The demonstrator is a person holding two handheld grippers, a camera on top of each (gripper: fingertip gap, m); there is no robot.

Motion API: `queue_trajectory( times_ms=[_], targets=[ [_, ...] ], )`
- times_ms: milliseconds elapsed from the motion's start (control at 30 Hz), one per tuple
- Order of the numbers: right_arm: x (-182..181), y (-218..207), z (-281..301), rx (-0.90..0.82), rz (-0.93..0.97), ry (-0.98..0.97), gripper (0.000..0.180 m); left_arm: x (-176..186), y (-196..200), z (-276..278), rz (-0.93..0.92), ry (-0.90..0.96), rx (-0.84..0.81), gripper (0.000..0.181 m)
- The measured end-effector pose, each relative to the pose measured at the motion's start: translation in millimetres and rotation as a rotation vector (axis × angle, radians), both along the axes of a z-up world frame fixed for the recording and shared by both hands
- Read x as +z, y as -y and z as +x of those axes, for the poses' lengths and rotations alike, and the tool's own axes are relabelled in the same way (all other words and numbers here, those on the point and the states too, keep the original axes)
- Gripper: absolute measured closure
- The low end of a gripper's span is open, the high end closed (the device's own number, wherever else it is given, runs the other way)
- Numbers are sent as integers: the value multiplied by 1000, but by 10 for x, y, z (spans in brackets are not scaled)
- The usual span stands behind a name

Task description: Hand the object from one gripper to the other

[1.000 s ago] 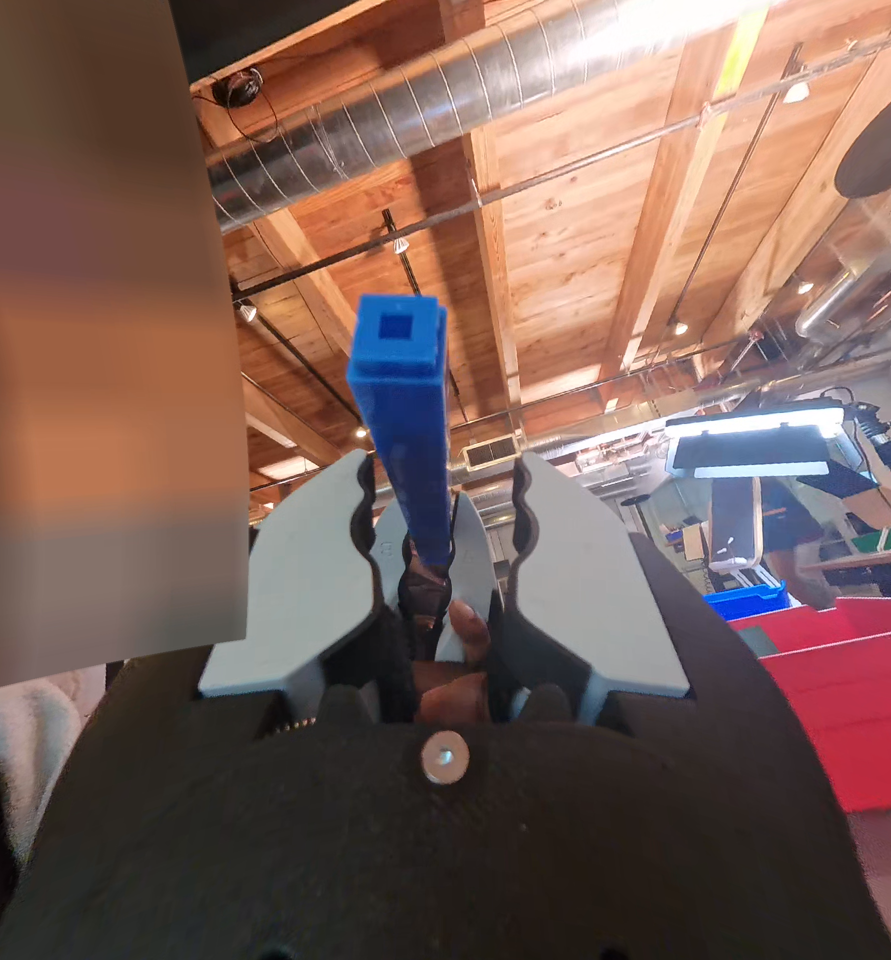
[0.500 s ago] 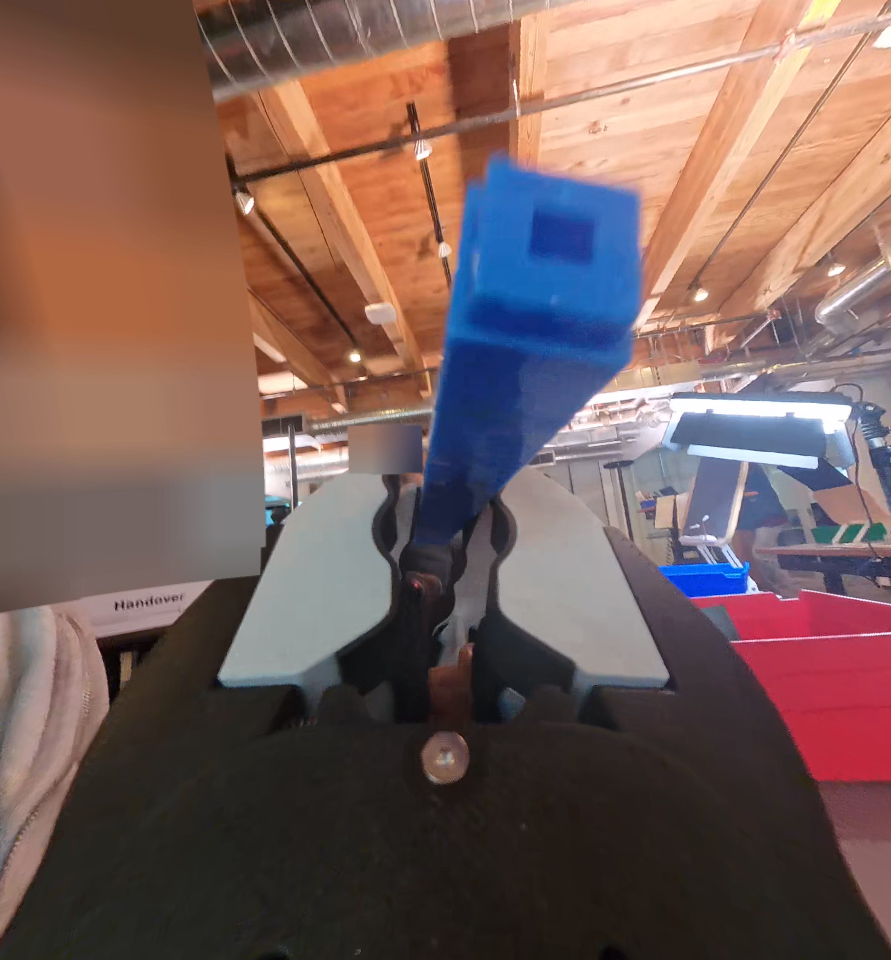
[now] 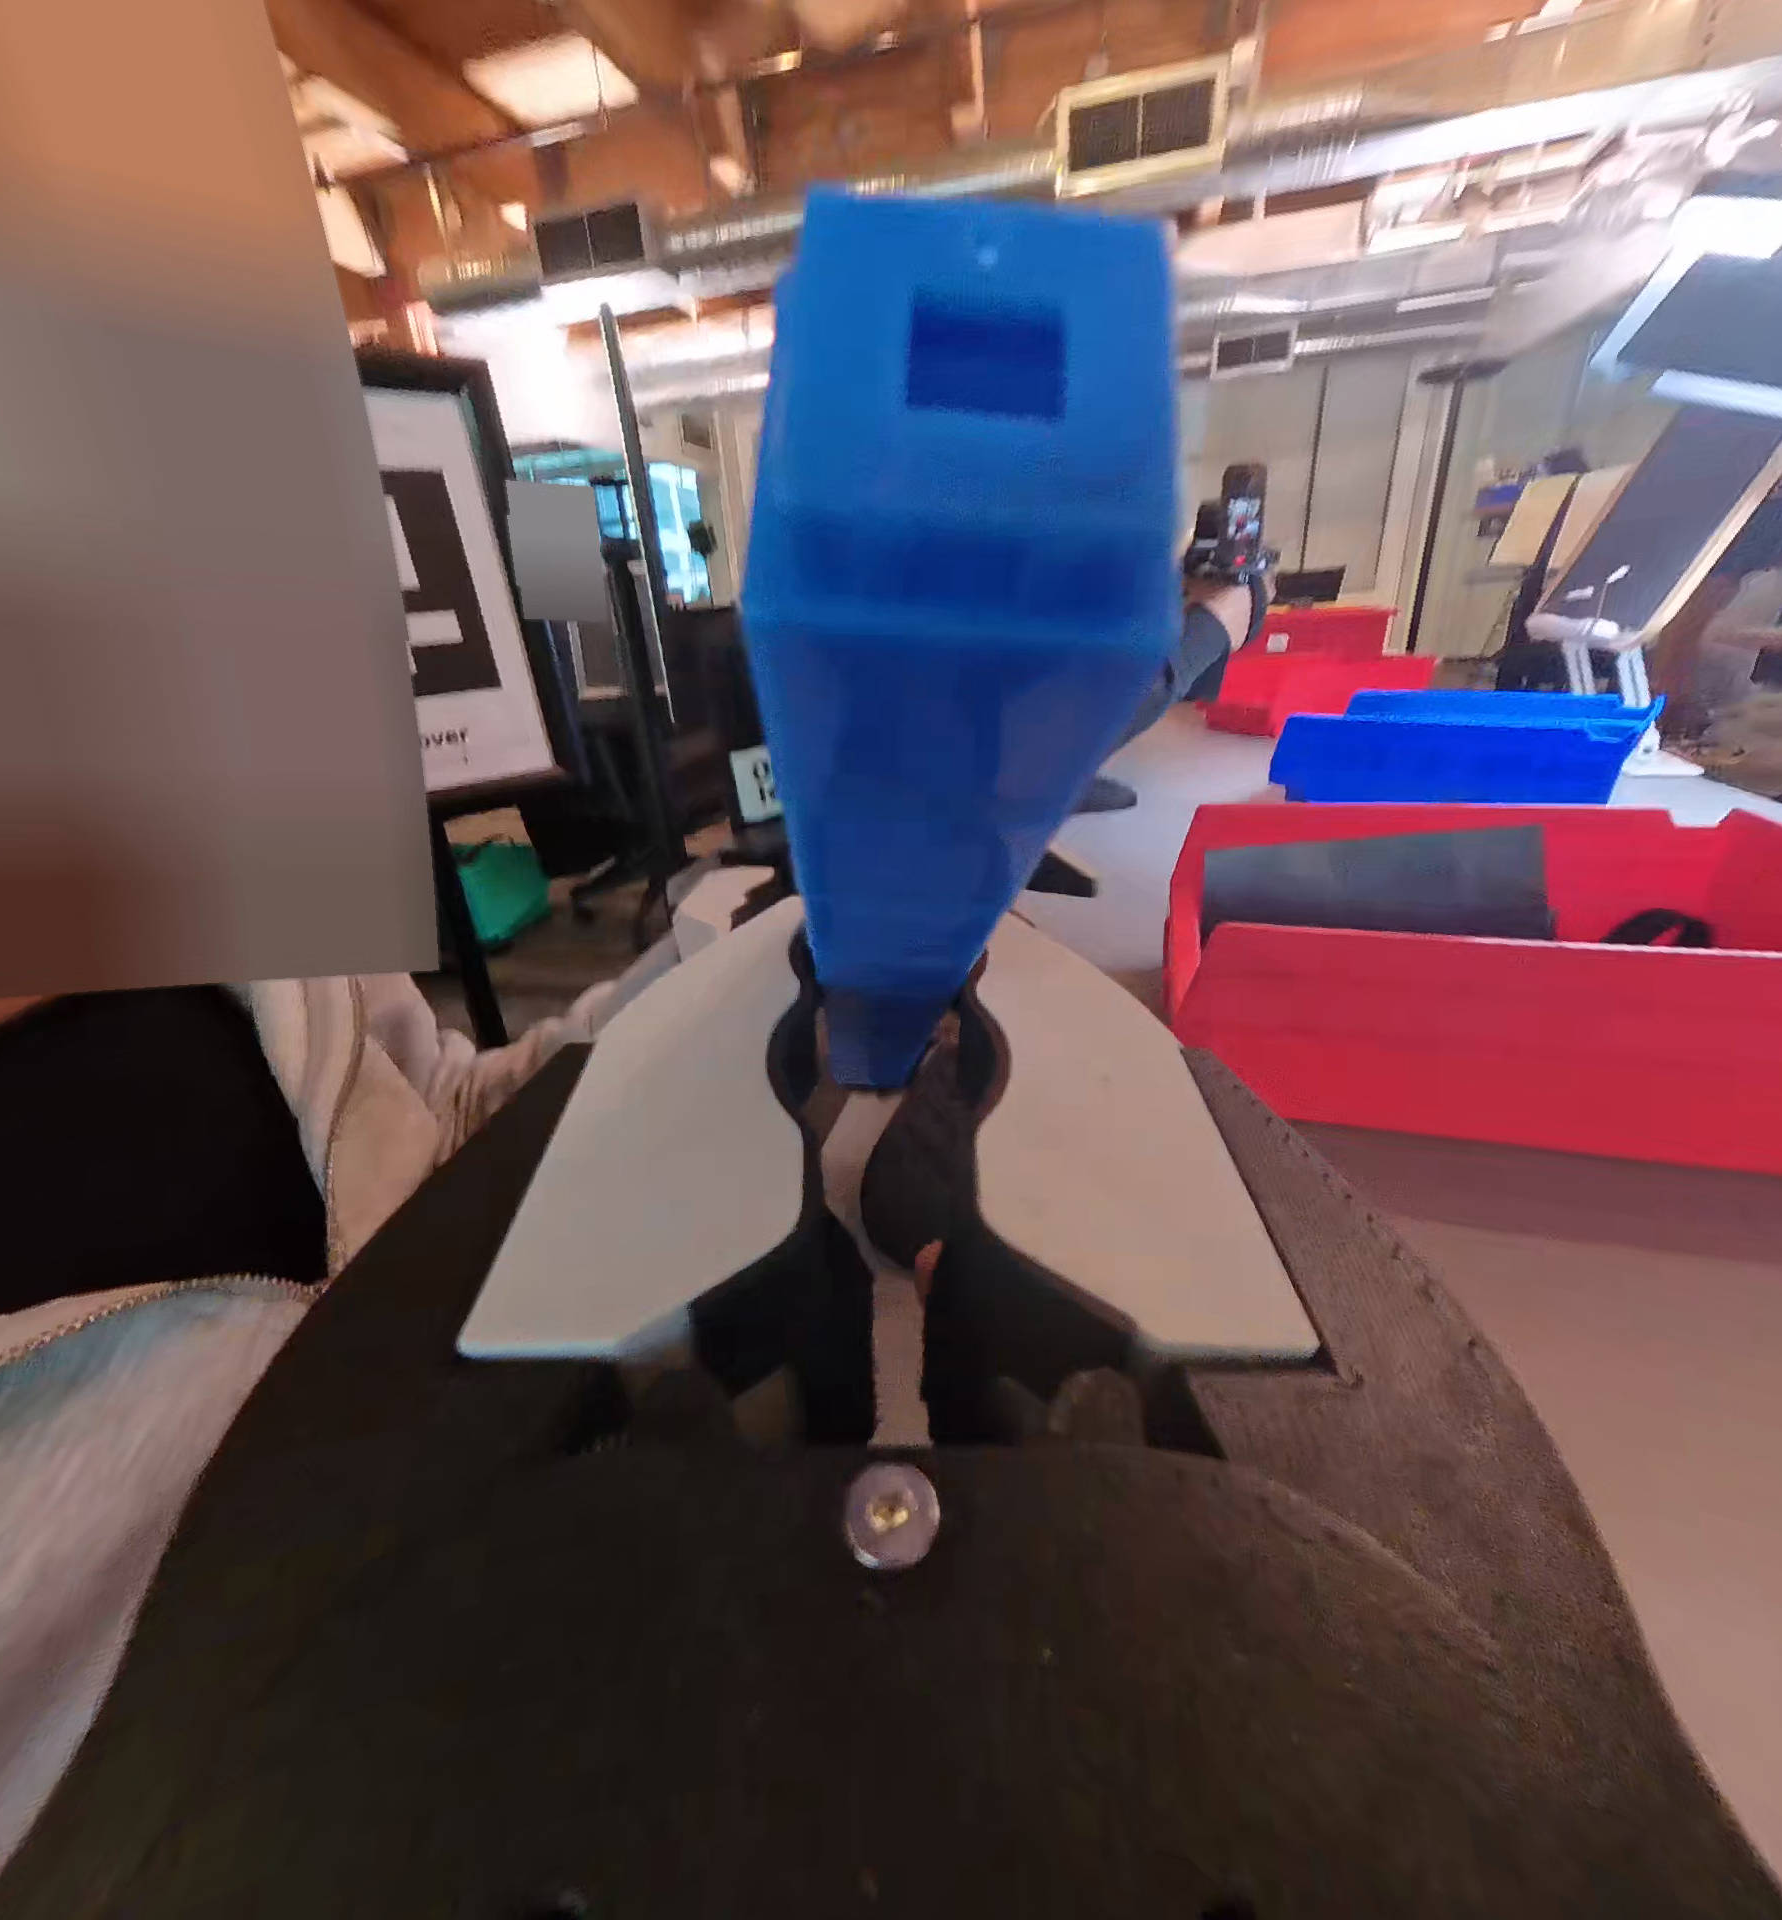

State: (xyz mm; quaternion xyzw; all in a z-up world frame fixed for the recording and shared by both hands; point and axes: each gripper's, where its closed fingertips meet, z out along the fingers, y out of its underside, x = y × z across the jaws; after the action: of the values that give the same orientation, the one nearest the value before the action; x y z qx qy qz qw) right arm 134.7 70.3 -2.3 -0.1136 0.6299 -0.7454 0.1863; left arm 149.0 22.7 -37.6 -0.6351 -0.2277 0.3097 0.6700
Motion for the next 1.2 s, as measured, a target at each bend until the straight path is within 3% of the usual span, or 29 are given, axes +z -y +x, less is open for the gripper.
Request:
queue_trajectory(
  times_ms=[133,367,467,600,667,867,967,1000,1200],
  targets=[
    [-97,32,75,30,47,-45,157,-290,-68,145,-181,164,-78,106],
    [-155,22,136,57,94,-73,157,-404,-314,143,-113,175,-220,158],
    [-90,17,152,58,55,-55,157,-388,-404,125,-7,147,-244,159],
    [-38,92,93,-44,-28,-77,151,-182,-450,88,340,106,-304,160],
    [-30,98,91,-41,-20,-53,154,-181,-494,65,423,115,-323,160],
    [-114,136,201,32,49,-21,155,-296,-703,49,358,128,-312,159],
    [-156,216,257,28,58,-14,146,-117,-662,66,528,36,-307,159],
    [-228,249,284,22,83,-58,153,-114,-669,53,569,58,-315,159],
    [-277,251,344,35,123,-99,155,-179,-729,54,539,105,-361,158]
  ],
)
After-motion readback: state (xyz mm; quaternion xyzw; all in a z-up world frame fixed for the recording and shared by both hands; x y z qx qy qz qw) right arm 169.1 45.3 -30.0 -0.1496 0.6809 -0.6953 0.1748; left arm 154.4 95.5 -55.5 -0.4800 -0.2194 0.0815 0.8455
